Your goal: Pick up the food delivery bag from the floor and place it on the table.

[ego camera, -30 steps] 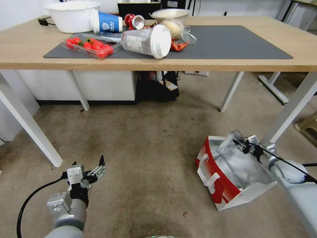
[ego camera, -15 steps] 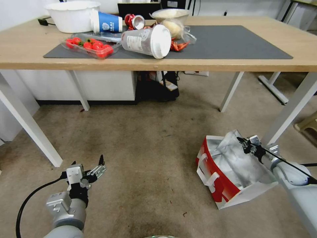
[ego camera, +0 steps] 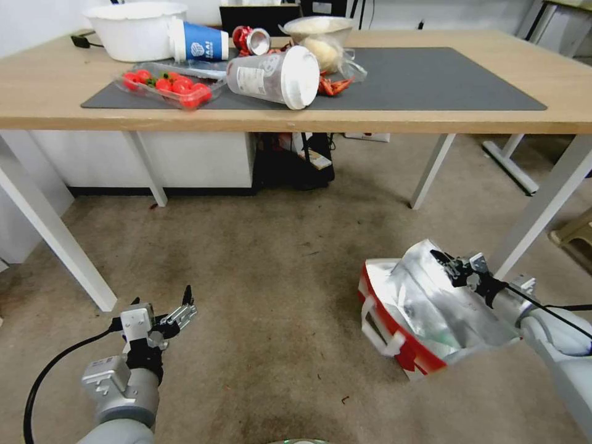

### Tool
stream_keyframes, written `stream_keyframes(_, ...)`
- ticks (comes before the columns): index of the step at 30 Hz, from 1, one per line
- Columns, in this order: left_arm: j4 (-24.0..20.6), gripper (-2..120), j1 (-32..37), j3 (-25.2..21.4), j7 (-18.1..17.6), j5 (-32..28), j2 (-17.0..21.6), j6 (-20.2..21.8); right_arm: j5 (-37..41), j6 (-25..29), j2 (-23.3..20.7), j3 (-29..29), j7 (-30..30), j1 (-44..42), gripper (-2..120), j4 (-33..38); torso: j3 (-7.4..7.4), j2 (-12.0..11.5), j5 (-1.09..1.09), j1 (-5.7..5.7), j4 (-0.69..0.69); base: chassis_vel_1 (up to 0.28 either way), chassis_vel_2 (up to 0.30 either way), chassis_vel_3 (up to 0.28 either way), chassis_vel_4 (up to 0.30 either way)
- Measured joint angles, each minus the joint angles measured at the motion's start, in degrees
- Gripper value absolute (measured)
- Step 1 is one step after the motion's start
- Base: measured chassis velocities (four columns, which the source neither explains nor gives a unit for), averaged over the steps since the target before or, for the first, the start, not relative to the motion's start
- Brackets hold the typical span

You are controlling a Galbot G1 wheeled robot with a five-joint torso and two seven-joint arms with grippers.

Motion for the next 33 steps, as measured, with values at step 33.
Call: stream_keyframes(33, -1.6, 100, 0.9, -0.1, -0.1, 0.0, -0.7, -0.5, 27.1, -6.4, -3.6, 4.9, -18.1, -11.0, 0, 25.7, 0.00, 0.0, 0.01, 0.00, 0.01, 0.000, 0.000, 0.000, 0.000)
